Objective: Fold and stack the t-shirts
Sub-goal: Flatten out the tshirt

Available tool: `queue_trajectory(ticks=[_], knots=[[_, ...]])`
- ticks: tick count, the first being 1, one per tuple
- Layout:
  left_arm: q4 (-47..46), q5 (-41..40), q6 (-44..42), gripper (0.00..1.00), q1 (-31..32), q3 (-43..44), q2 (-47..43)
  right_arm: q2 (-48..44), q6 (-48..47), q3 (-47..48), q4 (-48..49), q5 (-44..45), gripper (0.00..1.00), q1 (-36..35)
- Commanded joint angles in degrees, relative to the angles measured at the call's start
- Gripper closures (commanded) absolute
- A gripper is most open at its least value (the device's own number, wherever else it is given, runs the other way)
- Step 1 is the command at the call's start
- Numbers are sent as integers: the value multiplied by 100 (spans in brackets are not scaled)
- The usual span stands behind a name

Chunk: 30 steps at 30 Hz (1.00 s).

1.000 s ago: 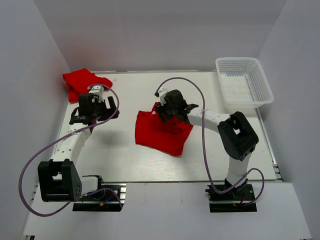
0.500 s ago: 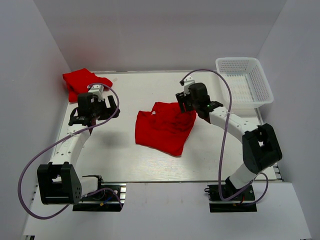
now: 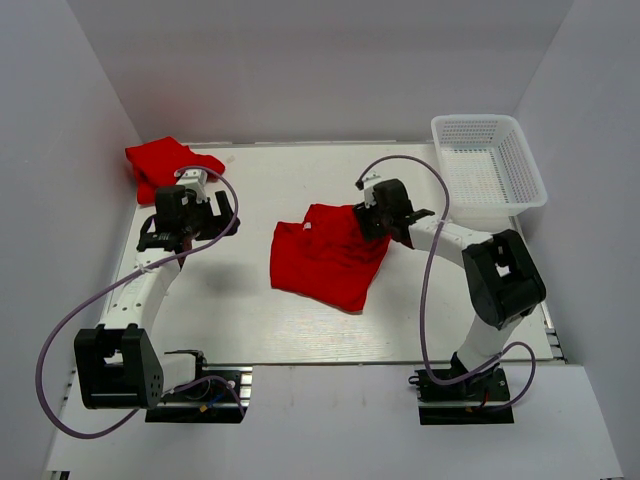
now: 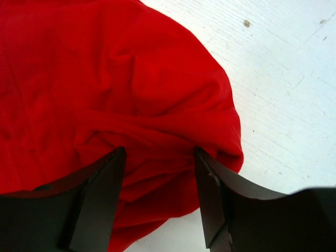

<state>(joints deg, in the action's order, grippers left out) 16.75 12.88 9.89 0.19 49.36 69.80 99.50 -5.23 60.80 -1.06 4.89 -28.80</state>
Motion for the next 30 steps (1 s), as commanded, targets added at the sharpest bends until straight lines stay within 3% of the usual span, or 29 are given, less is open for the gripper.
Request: queue_trajectory(ticks=[1,7,10,11,13,22,30], knots=[[3,21,-57,0,25,135,-116,156,-136,73,396,12,40,67],[-128,564,-145,0,25,83,-63,376,-214,213,563,-5,54,94],[-181,619,-207,0,25,82,-63,456,-302,249,633,56,70,102],[-181,619,-207,0,25,82,-63,456,-329,257,625,83,87,102],[-181,741,-207,0,25,82,-63,438,-355,249,668,152,100,120],[-321,1540,-383,0,25,30,183,-361,-215,608,309,188,100,146],[-550,1999,-488,0,481,-23,315,-1590,-74,1171,-333,363,100,137]])
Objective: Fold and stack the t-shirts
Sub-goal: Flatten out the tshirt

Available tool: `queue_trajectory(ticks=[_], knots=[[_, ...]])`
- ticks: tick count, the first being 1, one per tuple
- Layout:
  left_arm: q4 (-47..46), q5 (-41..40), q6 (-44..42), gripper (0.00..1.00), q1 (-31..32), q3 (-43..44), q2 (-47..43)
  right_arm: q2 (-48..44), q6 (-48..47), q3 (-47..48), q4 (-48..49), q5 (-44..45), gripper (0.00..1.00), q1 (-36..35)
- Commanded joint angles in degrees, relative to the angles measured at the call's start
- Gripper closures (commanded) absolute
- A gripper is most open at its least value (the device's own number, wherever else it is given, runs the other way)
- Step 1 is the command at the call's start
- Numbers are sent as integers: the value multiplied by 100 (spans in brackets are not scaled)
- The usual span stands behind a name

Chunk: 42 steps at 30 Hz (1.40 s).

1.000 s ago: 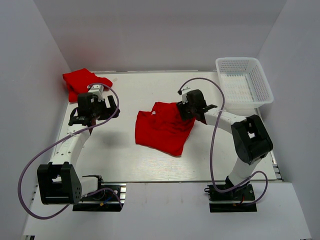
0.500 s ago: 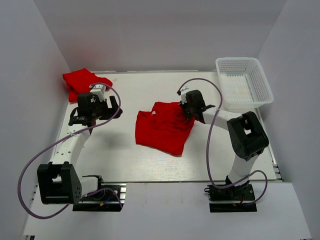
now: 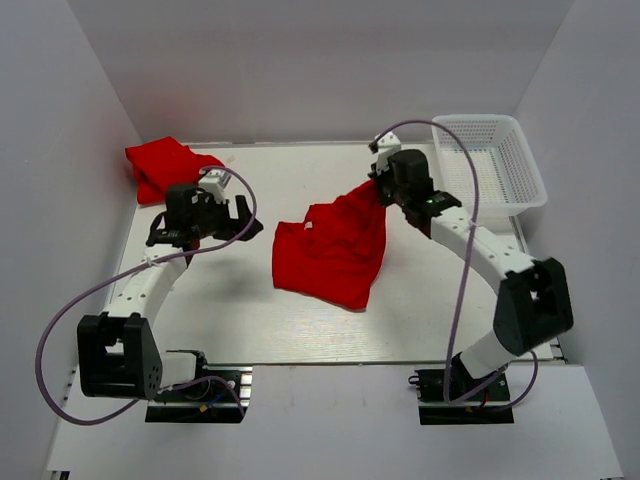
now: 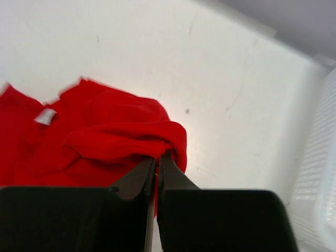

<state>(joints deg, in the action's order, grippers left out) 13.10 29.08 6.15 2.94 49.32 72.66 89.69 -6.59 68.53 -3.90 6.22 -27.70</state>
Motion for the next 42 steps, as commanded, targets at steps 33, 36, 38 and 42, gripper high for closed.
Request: queue_trajectory(ticks=[33,36,38,42], knots=[[-3226,-1783,2171,23,3045,438,3560,-2184,1028,-1264,47,828,100,230],[-3122,-1783,2302,35,3099,578,3737,-2219,1028,-1281,82,872,100,265],[-3068,-1940,2364,46,3169,658,3886,-2228,1028,-1290,91,881,100,257],[-2901,-2108,2478,81,3230,824,4019,-2263,1098,-1290,100,838,100,344]])
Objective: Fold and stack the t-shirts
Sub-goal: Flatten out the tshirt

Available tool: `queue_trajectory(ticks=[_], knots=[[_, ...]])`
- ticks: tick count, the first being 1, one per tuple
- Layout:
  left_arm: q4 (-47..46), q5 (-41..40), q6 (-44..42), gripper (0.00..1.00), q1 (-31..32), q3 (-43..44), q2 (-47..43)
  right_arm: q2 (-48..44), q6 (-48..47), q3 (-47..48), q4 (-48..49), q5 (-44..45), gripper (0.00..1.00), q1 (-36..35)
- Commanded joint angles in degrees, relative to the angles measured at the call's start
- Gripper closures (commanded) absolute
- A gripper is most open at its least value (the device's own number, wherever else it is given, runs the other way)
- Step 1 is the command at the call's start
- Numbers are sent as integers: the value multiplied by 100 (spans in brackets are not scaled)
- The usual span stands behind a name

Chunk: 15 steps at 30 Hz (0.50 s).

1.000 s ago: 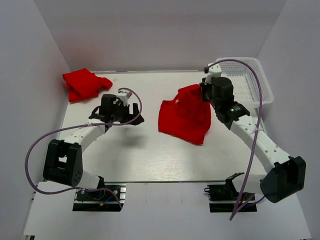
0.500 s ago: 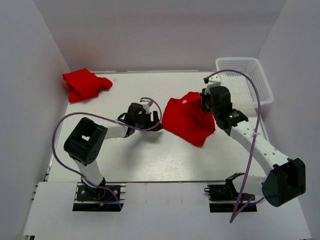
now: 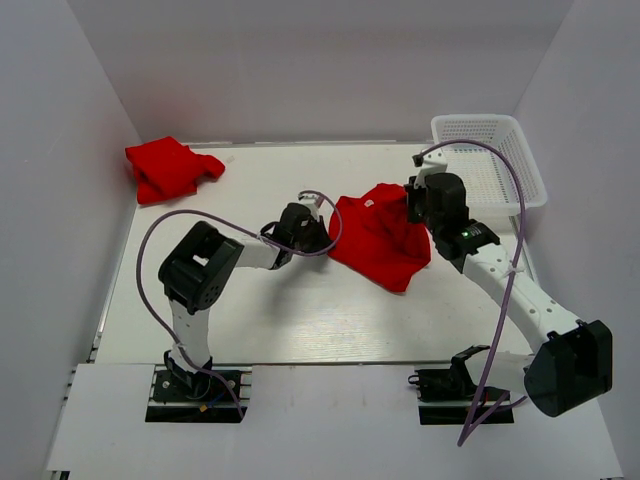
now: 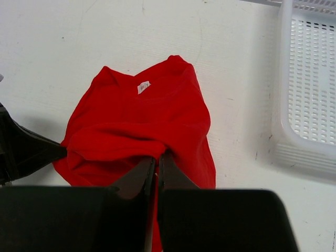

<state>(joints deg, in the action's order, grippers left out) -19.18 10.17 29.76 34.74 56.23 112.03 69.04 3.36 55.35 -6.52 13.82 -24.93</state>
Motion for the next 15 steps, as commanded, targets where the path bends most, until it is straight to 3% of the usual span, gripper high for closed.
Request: queue_trajectory(ticks=[1,5,7,13,15], knots=[[405,-270,118,100,50,134,143,-189,113,37,362,103,100,76],[950,-323,48,100,-125,642,-66,-171,148,229,187,218,100,93],[1475,-620,-381,100,-326,889,-636,-232,157,405,-40,366,100,128],[2796,-894,-1629,100,-846,2777,-1666,-1014,25,871,-498,235,100,111],[3217,-842,-1789,100,-1039,3515,-1737,-1426,-54,837,-691,-431,100,85]])
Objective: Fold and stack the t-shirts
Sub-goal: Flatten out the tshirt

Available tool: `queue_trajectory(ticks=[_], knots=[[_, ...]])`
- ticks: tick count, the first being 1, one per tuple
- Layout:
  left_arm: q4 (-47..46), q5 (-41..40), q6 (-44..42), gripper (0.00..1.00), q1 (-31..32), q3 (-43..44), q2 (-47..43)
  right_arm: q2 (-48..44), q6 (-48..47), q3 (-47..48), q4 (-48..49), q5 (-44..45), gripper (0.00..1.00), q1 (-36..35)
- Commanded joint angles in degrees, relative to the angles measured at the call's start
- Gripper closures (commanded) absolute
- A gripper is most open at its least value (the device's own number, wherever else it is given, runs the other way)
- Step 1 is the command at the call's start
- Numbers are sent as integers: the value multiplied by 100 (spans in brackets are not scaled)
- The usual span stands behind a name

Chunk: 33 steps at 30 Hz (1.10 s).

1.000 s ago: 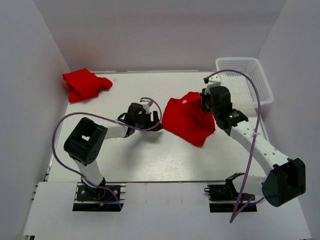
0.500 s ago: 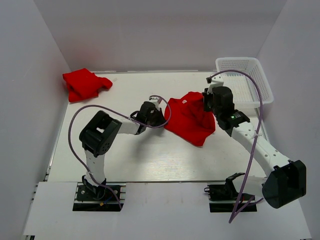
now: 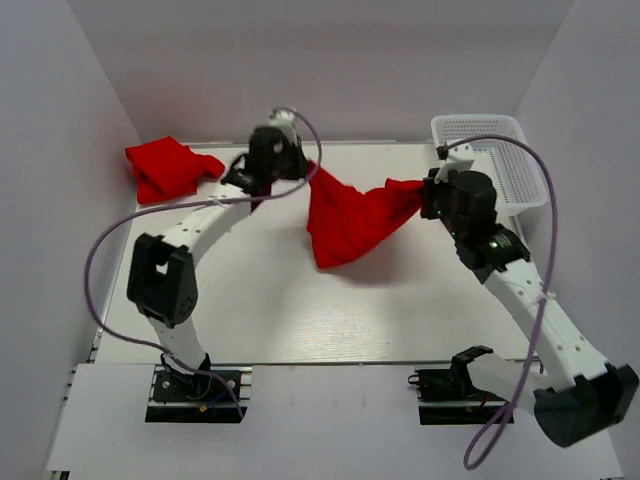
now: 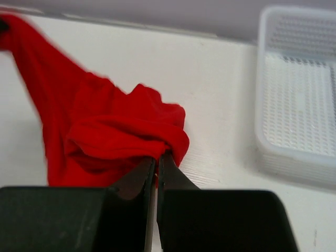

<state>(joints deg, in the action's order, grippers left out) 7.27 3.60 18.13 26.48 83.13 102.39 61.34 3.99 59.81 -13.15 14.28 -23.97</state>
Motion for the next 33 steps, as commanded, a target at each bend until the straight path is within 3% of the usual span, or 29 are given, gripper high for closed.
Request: queue_trajectory(ticks=[1,8,10,13,17,18,20,22,23,27,29,33], knots=[[722,-114,-757,100,-283,1080,-773,-859,-135,278,-134,-1132,100,-12],[1916,895,-1056,100,-810,3110,-238,-2169,-637,-880,-294,-3640,100,-82],[2234,1081,-1110,100,-863,3706,-44,-2284,-436,-1120,-407,-3713,100,-91],[2367,1381,-1294,100,-917,3798,18,-2249,-136,-2005,-540,-3802,100,-108],[2718,855,-1470,100,-1039,3737,-236,-2530,652,-2755,-93,-2521,100,-91],[2719,749,-1540,100,-1040,3684,-315,-2652,925,-2625,65,-1491,100,-91],[2771,432,-1541,100,-1241,3613,-518,-2619,1287,-2353,154,-649,100,-82],[2850,336,-1541,100,-1434,3901,-518,-2347,1166,-1694,495,-271,100,-56],[2911,335,-1541,100,-1487,4086,-518,-1946,670,-1475,793,-303,100,-73],[3456,-130,-1655,100,-1821,5307,-430,-848,148,818,524,907,100,-56],[3457,-508,-1786,100,-2041,5310,-605,-494,-20,1644,856,1635,100,-29],[3299,-808,-1787,100,-2314,4880,-1229,-71,-801,2402,1429,1938,100,32]])
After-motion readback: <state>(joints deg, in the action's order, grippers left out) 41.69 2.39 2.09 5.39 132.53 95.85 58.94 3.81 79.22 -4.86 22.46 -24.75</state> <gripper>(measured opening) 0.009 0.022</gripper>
